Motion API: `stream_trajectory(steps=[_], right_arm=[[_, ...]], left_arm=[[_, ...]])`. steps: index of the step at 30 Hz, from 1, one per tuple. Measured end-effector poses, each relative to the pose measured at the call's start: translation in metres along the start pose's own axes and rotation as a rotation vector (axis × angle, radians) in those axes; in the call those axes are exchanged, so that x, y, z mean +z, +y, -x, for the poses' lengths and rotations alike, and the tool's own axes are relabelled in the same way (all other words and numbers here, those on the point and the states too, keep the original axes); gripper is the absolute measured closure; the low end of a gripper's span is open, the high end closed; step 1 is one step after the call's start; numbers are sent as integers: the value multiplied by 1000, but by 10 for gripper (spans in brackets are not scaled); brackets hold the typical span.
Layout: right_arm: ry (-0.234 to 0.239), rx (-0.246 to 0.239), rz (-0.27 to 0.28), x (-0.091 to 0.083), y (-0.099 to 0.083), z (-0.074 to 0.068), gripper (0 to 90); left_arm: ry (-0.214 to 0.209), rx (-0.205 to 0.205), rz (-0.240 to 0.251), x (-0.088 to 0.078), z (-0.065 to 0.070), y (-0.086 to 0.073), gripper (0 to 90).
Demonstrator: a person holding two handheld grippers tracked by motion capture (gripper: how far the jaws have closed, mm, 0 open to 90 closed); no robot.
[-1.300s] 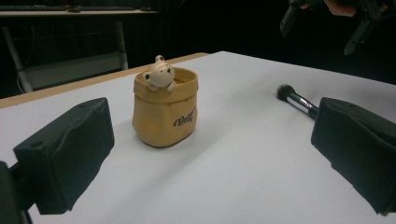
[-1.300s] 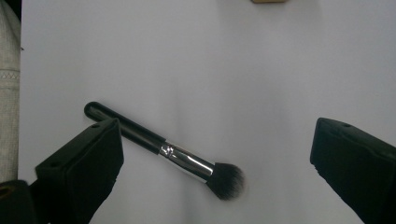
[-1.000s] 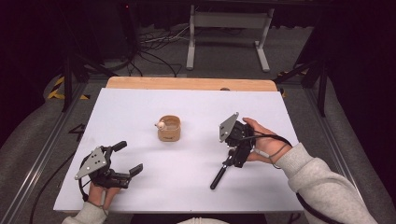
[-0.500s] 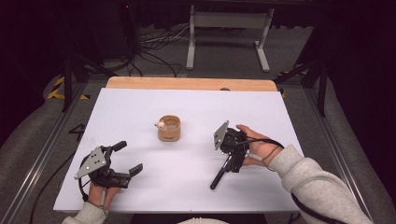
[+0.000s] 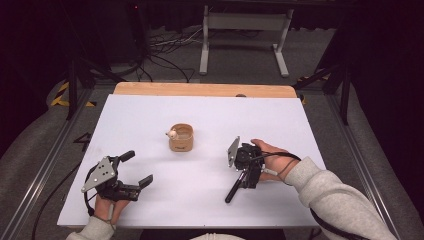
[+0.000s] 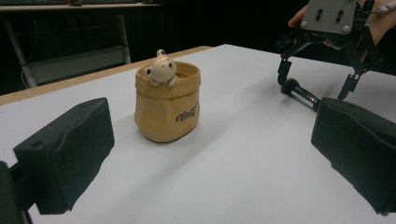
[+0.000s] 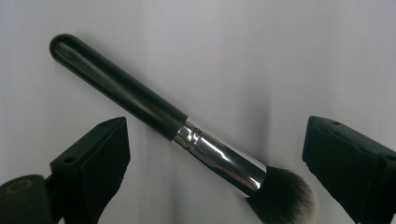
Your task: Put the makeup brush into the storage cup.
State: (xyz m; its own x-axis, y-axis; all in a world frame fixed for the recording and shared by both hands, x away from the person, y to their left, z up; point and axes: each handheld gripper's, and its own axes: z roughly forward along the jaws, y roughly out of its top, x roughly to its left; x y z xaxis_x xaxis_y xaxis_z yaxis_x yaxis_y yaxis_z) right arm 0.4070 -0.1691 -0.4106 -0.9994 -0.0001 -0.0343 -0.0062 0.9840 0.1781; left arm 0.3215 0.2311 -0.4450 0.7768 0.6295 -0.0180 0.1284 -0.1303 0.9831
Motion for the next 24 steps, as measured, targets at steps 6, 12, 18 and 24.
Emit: stream_trajectory(steps=[6,12,18,24], right_arm=[[20,-5,-21,6,-2,0,111],[22,-35,-47,10,-1,-1,150],[19,-83,-80,13,1,-2,223],[26,-114,-105,16,3,-2,246]], left_arm=[[5,-14,-27,0,0,2,0],[2,-6,-31,0,1,2,0],[2,-9,-33,-1,1,2,7],[2,-11,-33,-1,1,2,6]])
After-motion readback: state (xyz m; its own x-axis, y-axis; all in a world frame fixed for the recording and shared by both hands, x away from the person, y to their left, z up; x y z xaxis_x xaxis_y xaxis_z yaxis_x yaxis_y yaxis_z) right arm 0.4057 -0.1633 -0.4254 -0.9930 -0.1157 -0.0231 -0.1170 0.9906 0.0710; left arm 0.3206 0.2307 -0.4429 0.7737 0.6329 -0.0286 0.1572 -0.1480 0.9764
